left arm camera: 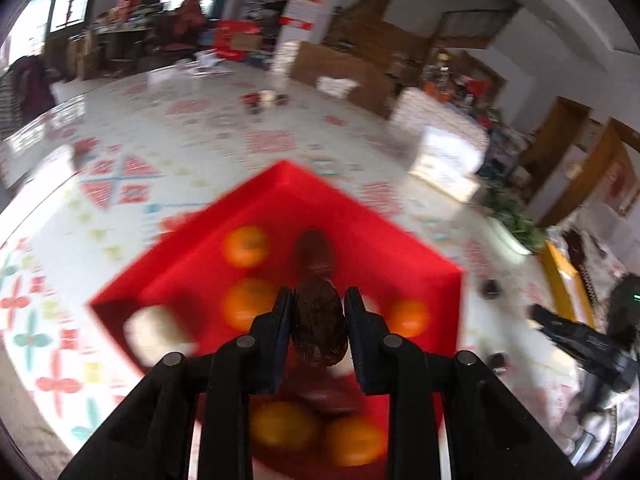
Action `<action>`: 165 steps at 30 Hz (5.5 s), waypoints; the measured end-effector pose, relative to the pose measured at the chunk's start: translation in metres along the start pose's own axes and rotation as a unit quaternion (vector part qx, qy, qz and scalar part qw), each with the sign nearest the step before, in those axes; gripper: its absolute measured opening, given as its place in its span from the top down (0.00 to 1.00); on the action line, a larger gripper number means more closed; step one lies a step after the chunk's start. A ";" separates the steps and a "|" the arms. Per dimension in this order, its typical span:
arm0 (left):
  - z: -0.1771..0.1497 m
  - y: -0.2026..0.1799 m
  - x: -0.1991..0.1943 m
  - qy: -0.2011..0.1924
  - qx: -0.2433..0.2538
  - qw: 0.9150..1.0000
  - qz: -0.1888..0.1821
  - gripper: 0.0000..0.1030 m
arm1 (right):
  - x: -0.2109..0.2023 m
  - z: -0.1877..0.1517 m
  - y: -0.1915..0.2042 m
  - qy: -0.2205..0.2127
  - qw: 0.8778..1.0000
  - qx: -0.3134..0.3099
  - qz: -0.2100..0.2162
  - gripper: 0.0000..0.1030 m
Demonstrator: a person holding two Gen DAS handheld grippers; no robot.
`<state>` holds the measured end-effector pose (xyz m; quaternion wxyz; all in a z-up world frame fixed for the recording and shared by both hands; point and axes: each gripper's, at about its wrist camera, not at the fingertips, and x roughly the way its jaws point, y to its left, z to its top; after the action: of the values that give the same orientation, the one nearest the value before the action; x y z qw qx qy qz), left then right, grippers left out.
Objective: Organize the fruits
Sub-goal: 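Lower the date and beige cake piece into the red tray and open both tools, then grasp a small dark round date with each tool from the table, then carry both dark dates over the red tray and open both tools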
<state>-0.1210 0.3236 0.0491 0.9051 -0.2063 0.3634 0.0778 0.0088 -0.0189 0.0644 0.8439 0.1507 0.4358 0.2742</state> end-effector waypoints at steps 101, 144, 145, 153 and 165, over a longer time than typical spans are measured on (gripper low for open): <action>-0.073 -0.182 0.024 0.035 0.195 0.978 -0.069 0.76 | -0.021 -0.019 -0.041 -0.016 0.990 -0.035 -0.135 0.74; -0.047 -0.075 -0.026 -0.020 0.105 0.993 -0.055 0.76 | -0.009 -0.051 0.069 -0.009 0.991 -0.106 -0.086 0.74; -0.047 -0.076 -0.027 -0.019 0.106 0.992 -0.060 0.76 | -0.010 -0.054 0.068 -0.008 0.991 -0.103 -0.082 0.74; -0.051 -0.092 -0.036 -0.014 0.113 0.988 -0.107 0.76 | -0.025 -0.077 0.064 -0.024 0.993 -0.092 -0.076 0.74; -0.058 -0.115 -0.040 -0.007 0.138 0.980 -0.145 0.76 | -0.059 -0.101 0.051 -0.067 0.985 -0.097 -0.124 0.73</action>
<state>-0.1526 0.1957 0.0753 0.9292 -0.1291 0.3303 -0.1041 -0.1189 -0.0117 0.0702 0.9091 0.0314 0.3653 0.1979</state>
